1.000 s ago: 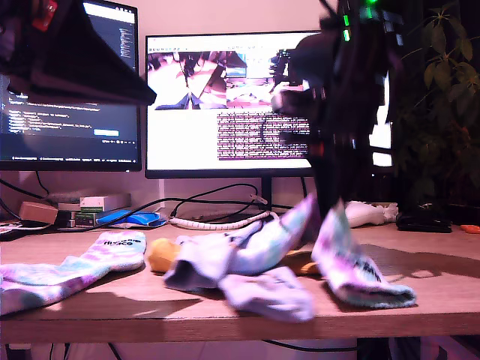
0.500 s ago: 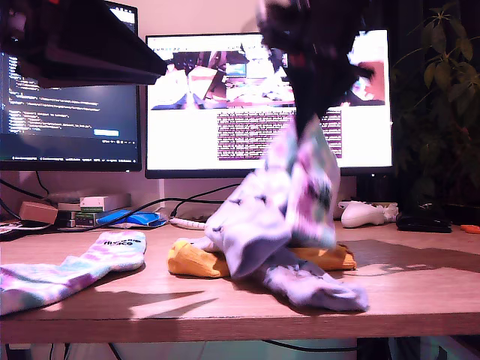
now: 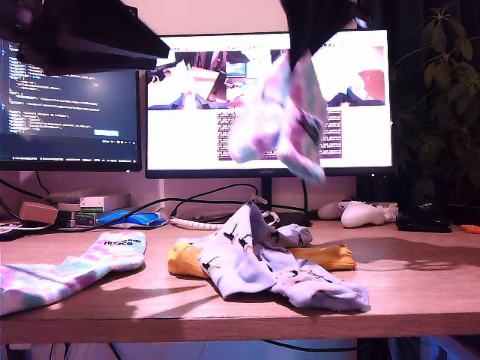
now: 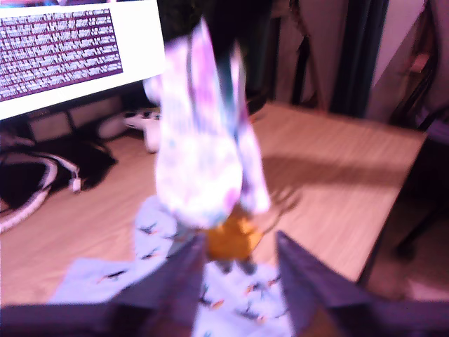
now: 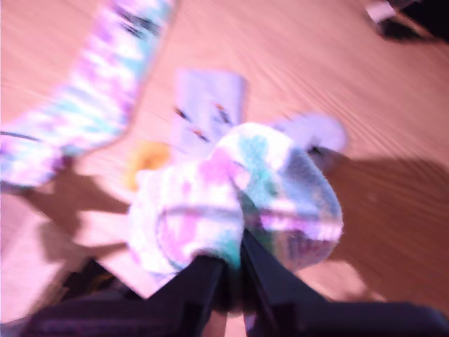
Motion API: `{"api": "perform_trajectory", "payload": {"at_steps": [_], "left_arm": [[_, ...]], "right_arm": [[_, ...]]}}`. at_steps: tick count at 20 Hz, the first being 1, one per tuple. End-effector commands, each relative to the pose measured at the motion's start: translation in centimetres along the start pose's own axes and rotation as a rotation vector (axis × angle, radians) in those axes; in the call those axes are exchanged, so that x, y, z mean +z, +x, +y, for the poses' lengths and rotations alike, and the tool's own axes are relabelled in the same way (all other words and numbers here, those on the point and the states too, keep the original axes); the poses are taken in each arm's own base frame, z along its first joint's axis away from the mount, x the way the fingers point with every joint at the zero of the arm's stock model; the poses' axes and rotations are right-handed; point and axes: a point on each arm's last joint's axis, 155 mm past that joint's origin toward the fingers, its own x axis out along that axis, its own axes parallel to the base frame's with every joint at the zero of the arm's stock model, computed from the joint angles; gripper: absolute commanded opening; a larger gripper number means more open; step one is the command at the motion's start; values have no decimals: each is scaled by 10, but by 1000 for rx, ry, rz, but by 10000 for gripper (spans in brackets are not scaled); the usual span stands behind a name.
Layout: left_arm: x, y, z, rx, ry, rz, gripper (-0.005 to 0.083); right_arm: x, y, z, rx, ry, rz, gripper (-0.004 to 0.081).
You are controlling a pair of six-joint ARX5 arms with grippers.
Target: Pair up the socks based on colour and pattern, by placing them on top of one another
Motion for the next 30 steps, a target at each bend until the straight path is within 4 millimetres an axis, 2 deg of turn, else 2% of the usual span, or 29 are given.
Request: {"api": "perform_trajectory", "payload": {"at_steps": [1, 2, 4, 6, 8, 11, 13, 16, 21, 23, 26, 30], "left_arm": [[-18, 8, -5, -14, 152, 50, 387], [-25, 12, -7, -15, 151, 74, 410], [-35, 21, -4, 13, 432, 106, 415], [-34, 28, -1, 45, 546, 103, 416], [-36, 35, -4, 36, 638, 97, 485], [-40, 42, 3, 80, 652, 111, 504], [-34, 43, 13, 139, 655, 99, 498], [-24, 45, 16, 168, 680, 61, 493], [-38, 52, 17, 155, 683, 94, 475], [-37, 53, 17, 157, 700, 90, 409], [-24, 53, 15, 168, 713, 40, 242], [-16, 54, 6, 136, 717, -7, 236]], "right_arm": [[5, -10, 14, 48, -12, -29, -11], [6, -11, 20, 73, -15, -35, -11], [7, -12, 30, 108, -24, -36, -11], [7, -12, 37, 131, -32, -37, -11], [7, -12, 42, 145, -40, -37, -11], [7, -12, 43, 146, -40, -36, -11], [6, -12, 43, 146, -34, -32, -11], [6, -12, 43, 147, -21, -30, -11], [6, -13, 49, 182, -17, -31, -11], [6, -13, 49, 182, -17, -31, -11], [6, -13, 50, 184, -17, -32, -11], [6, -13, 50, 184, -17, -32, -11]]}}
